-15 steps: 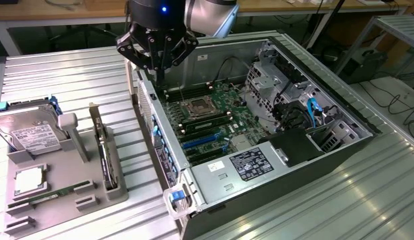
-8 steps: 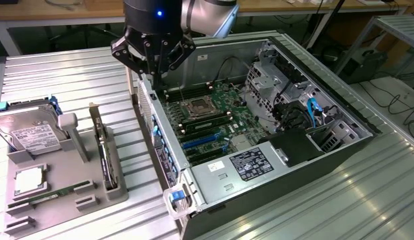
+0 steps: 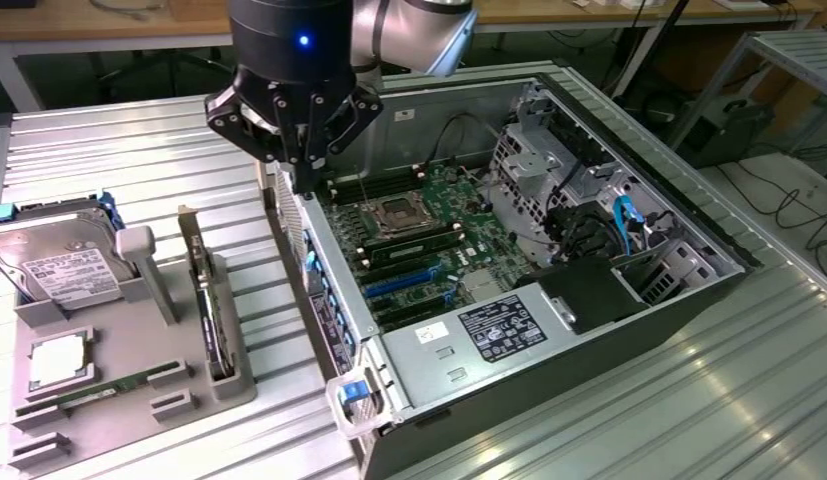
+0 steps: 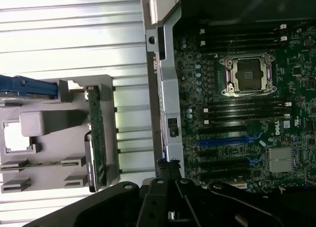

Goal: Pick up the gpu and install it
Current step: 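Reach for the gpu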

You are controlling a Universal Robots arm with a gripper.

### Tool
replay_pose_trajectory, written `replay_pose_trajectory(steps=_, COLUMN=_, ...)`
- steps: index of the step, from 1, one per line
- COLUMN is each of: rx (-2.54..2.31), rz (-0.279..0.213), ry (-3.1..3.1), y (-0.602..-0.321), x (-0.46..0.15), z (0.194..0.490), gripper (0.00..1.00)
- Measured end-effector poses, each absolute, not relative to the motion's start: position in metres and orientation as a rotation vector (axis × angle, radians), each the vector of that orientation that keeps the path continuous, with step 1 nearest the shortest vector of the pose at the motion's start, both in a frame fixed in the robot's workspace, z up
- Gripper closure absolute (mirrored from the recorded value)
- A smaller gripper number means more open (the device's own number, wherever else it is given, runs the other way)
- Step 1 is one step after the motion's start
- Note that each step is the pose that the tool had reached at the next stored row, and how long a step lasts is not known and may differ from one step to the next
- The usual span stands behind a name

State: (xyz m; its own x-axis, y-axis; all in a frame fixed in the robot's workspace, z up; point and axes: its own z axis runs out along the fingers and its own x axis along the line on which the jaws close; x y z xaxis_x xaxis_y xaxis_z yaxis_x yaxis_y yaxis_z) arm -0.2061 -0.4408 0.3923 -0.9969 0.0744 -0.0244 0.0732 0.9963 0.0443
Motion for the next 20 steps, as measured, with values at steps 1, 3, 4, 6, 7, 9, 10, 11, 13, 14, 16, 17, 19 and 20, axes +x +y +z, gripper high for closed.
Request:
replay_pose_trajectory(steps=1, rx=0.115, rz=0.068, ry=3.113, y=-0.442, x=-0.207, z=0.392, gripper=0.89)
replay_pose_trajectory(steps=3, rx=0.115, rz=0.068, ry=3.113, y=-0.445, x=-0.210, z=0.392, gripper=0.89)
replay_pose_trajectory(steps=4, rx=0.114, rz=0.068, ry=3.113, y=-0.446, x=-0.211, z=0.392, gripper=0.89)
replay_pose_trajectory(steps=6, rx=0.115, rz=0.068, ry=3.113, y=-0.448, x=-0.214, z=0.392, gripper=0.89)
replay_pose_trajectory(steps=7, rx=0.115, rz=0.068, ry=3.113, y=-0.450, x=-0.217, z=0.392, gripper=0.89)
replay_pose_trajectory(steps=9, rx=0.115, rz=0.068, ry=3.113, y=-0.452, x=-0.223, z=0.392, gripper=0.89)
replay_pose_trajectory(steps=10, rx=0.115, rz=0.068, ry=3.113, y=-0.452, x=-0.225, z=0.392, gripper=0.89)
replay_pose_trajectory(steps=11, rx=0.115, rz=0.068, ry=3.113, y=-0.452, x=-0.226, z=0.392, gripper=0.89)
replay_pose_trajectory(steps=13, rx=0.115, rz=0.068, ry=3.113, y=-0.452, x=-0.230, z=0.392, gripper=0.89)
replay_pose_trajectory(steps=14, rx=0.115, rz=0.068, ry=3.113, y=-0.451, x=-0.232, z=0.391, gripper=0.89)
replay_pose_trajectory(steps=16, rx=0.115, rz=0.068, ry=3.113, y=-0.450, x=-0.243, z=0.391, gripper=0.89)
replay_pose_trajectory(steps=17, rx=0.115, rz=0.068, ry=3.113, y=-0.447, x=-0.247, z=0.391, gripper=0.89)
replay_pose_trajectory(steps=19, rx=0.115, rz=0.068, ry=3.113, y=-0.445, x=-0.255, z=0.391, gripper=0.89)
replay_pose_trajectory(steps=20, rx=0.115, rz=0.068, ry=3.113, y=-0.444, x=-0.257, z=0.391, gripper=0.89)
